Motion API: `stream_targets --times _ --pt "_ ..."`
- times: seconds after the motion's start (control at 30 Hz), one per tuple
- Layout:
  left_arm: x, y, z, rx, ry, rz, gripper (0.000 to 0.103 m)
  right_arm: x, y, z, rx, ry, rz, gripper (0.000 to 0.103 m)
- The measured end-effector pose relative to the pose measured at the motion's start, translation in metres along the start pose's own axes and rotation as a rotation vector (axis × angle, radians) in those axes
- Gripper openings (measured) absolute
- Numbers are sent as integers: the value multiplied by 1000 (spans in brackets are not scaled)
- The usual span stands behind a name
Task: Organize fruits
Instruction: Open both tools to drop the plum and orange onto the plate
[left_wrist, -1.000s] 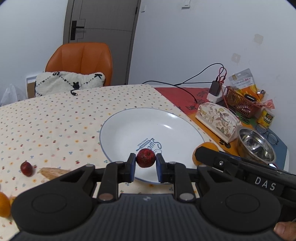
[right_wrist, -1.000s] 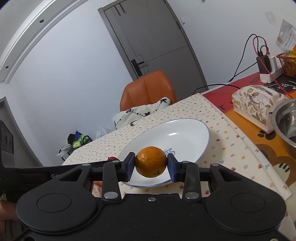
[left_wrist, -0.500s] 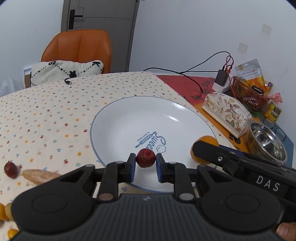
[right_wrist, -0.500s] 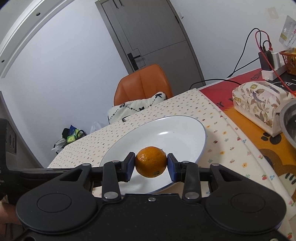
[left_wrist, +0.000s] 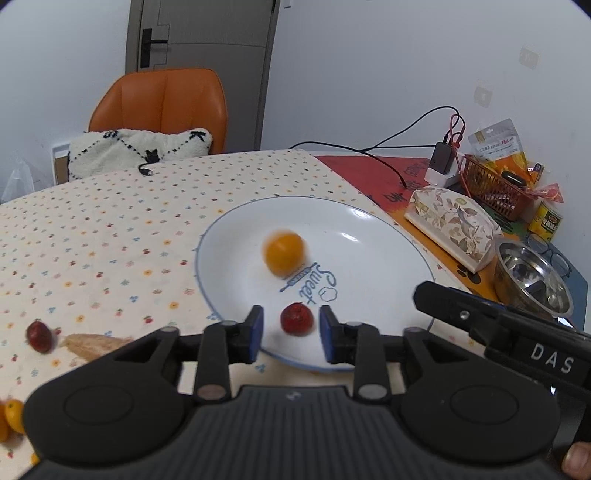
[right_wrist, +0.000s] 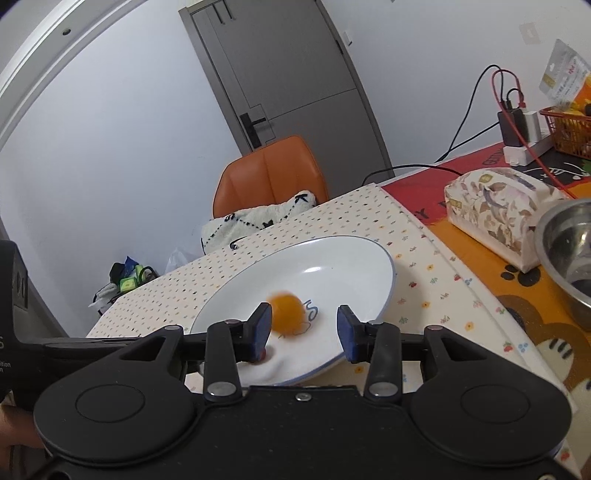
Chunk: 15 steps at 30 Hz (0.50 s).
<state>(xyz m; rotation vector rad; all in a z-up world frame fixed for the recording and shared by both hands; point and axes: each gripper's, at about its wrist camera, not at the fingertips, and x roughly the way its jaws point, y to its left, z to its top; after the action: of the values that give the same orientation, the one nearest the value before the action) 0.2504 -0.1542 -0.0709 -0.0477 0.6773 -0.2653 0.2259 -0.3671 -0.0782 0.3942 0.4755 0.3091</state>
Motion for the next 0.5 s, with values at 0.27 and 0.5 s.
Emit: stream_targets --times 0.27,0.5 --pt "-34 14 -5 -27 -77 58 84 -16 6 -8 21 -12 -19 54" --pt "-68 34 -10 -62 -130 115 92 -30 22 -7 2 -41 -15 71"
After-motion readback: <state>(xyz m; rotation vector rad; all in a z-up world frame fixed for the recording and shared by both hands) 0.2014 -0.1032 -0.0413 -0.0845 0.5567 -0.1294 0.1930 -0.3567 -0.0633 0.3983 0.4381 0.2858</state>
